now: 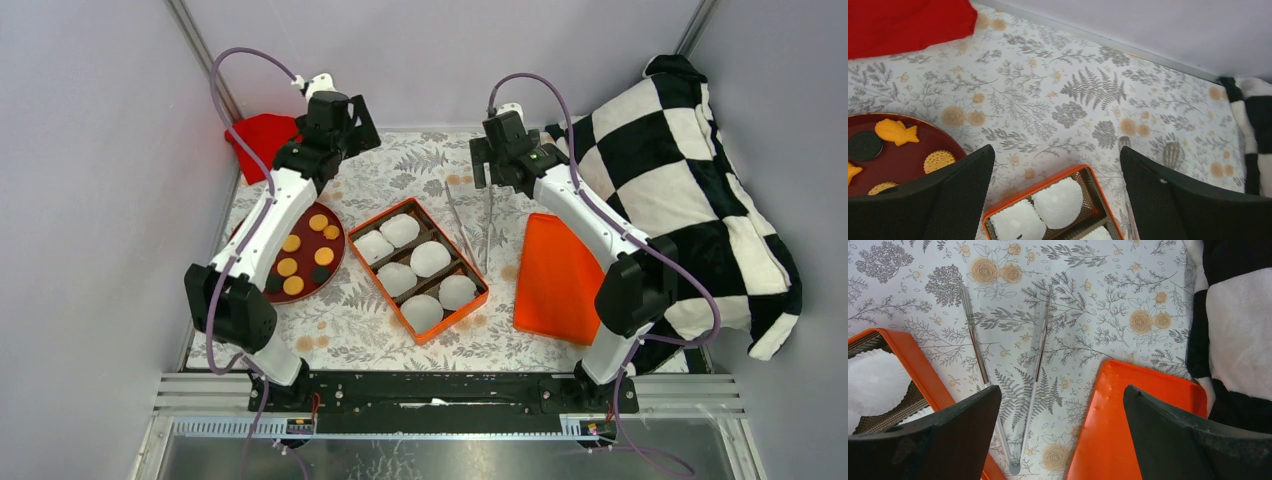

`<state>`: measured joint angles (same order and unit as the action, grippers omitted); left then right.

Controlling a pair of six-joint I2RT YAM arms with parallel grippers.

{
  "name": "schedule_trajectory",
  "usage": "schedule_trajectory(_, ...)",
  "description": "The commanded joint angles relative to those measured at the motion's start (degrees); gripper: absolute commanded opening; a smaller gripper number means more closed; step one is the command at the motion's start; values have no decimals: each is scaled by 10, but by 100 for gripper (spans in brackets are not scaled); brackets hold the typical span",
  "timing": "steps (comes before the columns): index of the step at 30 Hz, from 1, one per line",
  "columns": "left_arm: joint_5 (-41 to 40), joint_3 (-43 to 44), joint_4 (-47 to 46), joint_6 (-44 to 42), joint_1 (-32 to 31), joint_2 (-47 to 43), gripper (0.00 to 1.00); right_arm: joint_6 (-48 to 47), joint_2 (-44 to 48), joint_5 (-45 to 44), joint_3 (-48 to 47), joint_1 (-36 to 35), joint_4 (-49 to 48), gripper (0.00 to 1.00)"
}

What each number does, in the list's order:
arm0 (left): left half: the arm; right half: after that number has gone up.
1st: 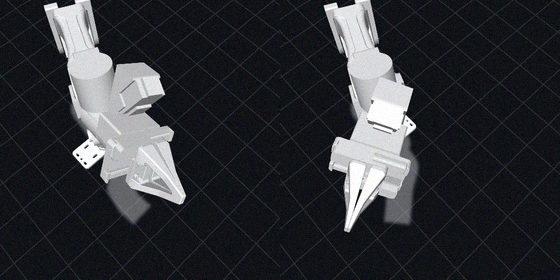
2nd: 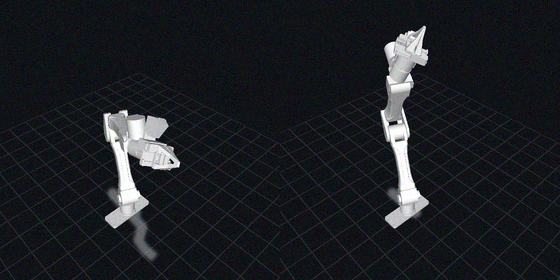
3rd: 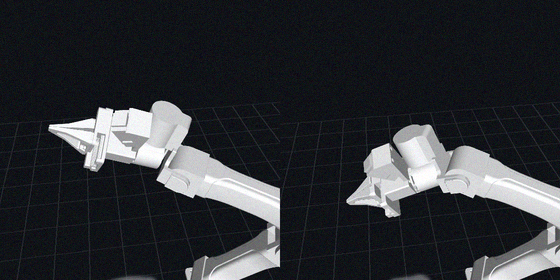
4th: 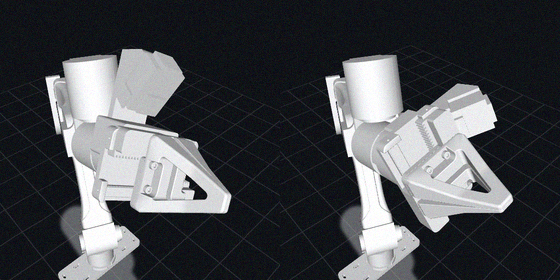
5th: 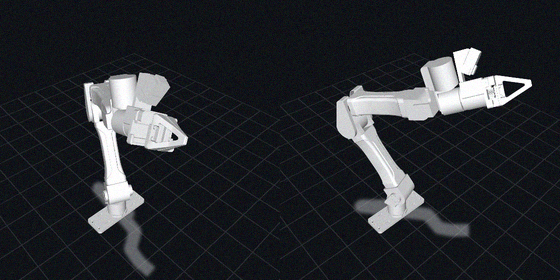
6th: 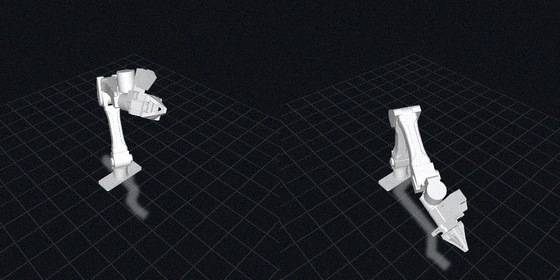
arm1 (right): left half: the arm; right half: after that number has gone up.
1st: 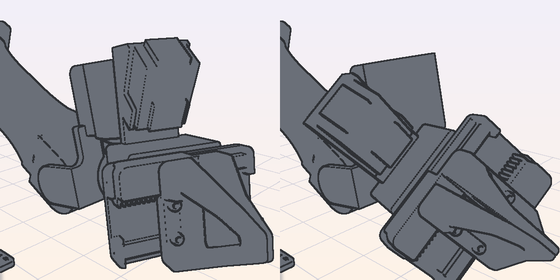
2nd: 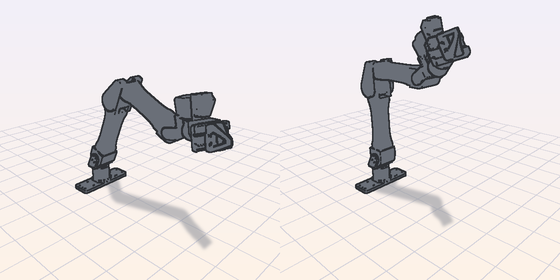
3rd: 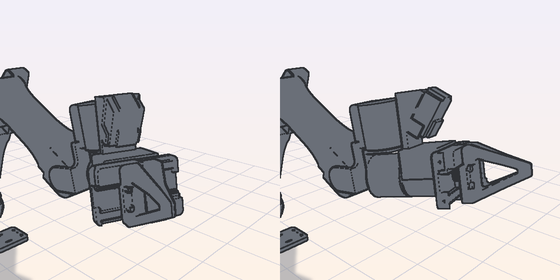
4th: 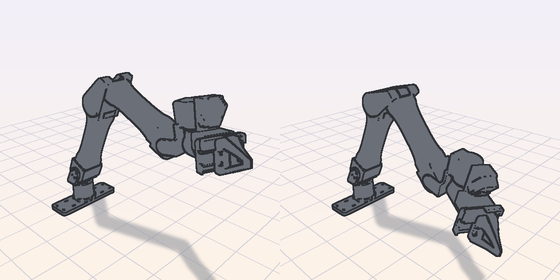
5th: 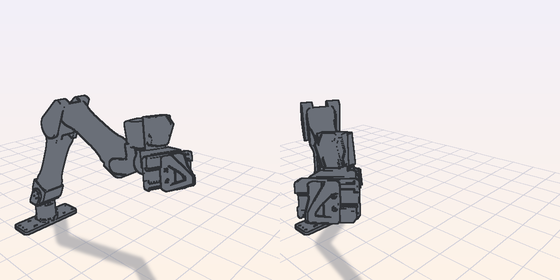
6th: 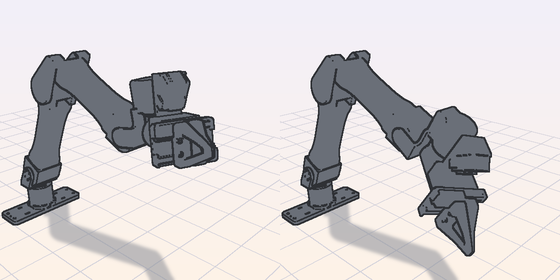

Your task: Pack the cookies

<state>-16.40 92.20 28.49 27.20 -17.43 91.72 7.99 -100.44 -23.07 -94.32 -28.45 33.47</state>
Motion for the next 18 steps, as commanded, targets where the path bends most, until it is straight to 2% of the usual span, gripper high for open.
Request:
schedule_trajectory(1, 27, 27, 33, 39, 38, 39, 98, -3, 12, 28, -1, 2, -31, 100)
schedule_trajectory(4, 37, 21, 35, 47, 51, 60, 95, 1, 32, 93, 40, 19, -83, 100)
schedule_trajectory(5, 35, 18, 37, 54, 56, 69, 91, 10, 31, 119, 42, 28, -86, 100)
schedule_trajectory(6, 31, 16, 45, 61, 62, 80, 83, 17, 26, 143, 39, 35, -84, 100)
schedule_trajectory(8, 38, 18, 64, 80, 80, 107, 62, 22, 10, 162, 23, 38, -72, 100)
schedule_trajectory(9, 44, 19, 75, 88, 91, 121, 48, 23, -1, 167, 16, 39, -65, 100)
schedule_trajectory(11, 56, 24, 97, 106, 112, 150, 13, 25, -10, 170, 9, 38, -58, 99)
schedule_trajectory(12, 58, 25, 106, 114, 120, 161, 0, 26, -10, 172, 12, 38, -58, 96)
schedule_trajectory(18, -13, 32, 159, 144, 135, 212, 0, 28, 0, 188, 45, 38, -76, 75)
